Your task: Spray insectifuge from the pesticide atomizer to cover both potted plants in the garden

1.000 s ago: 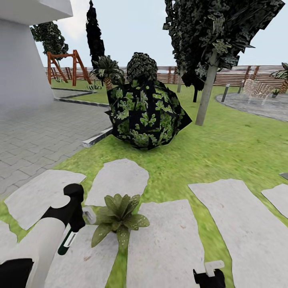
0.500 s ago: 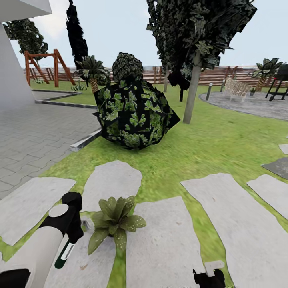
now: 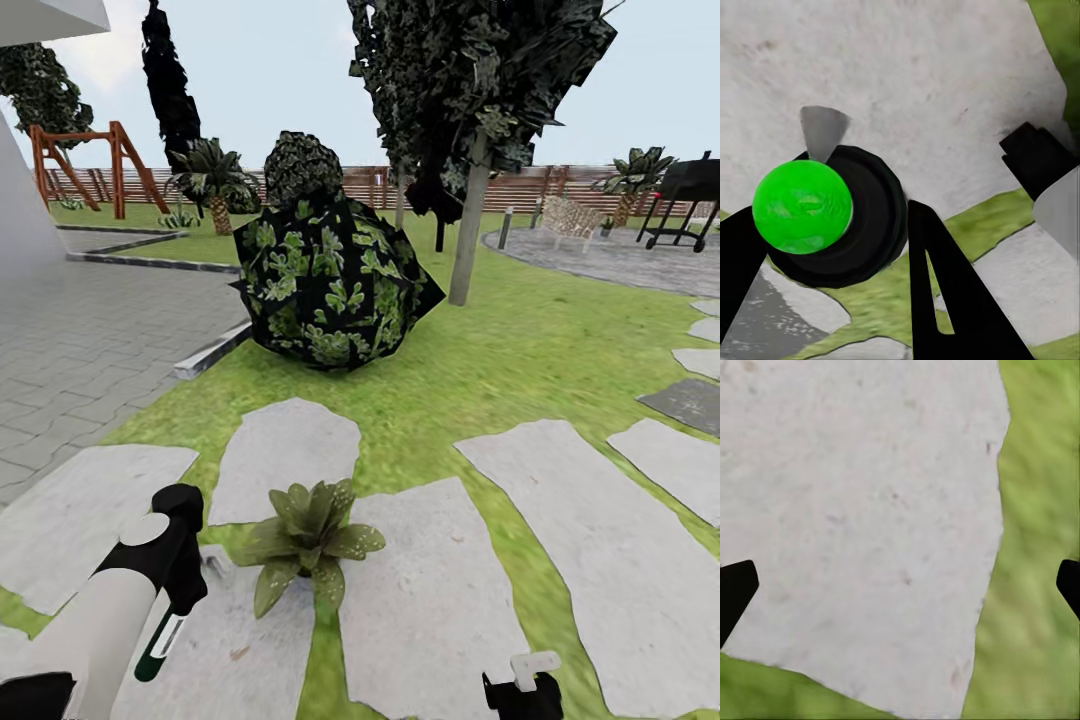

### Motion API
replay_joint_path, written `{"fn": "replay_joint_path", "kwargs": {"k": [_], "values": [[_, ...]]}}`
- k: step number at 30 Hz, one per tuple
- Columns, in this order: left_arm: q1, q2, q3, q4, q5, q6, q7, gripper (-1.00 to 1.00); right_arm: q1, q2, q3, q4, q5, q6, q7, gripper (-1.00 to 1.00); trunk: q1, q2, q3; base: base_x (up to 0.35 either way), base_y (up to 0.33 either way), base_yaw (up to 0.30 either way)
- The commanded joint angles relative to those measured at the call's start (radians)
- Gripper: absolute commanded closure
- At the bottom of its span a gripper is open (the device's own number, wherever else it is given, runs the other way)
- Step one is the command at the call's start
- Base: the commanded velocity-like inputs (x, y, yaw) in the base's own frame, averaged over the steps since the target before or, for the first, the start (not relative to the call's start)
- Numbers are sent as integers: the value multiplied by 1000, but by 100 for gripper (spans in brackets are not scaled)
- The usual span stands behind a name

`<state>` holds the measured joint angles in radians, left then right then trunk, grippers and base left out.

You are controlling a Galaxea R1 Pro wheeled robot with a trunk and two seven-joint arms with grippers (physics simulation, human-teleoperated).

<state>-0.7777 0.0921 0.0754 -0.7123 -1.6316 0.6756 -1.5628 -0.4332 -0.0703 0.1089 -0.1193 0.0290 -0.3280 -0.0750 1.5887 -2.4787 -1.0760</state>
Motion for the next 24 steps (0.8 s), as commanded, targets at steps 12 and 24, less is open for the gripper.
{"fn": "replay_joint_path", "kwargs": {"k": [12,24], "values": [[0,-11,24,-4,-7,7,-8,100,-1,0,8,1,3,-2,-8,-100,0,0,-1,120,172,-297],[0,16,22,-1,-8,-4,-8,100,-1,0,8,1,3,-2,-8,-100,0,0,-1,-33,27,-152]]}}
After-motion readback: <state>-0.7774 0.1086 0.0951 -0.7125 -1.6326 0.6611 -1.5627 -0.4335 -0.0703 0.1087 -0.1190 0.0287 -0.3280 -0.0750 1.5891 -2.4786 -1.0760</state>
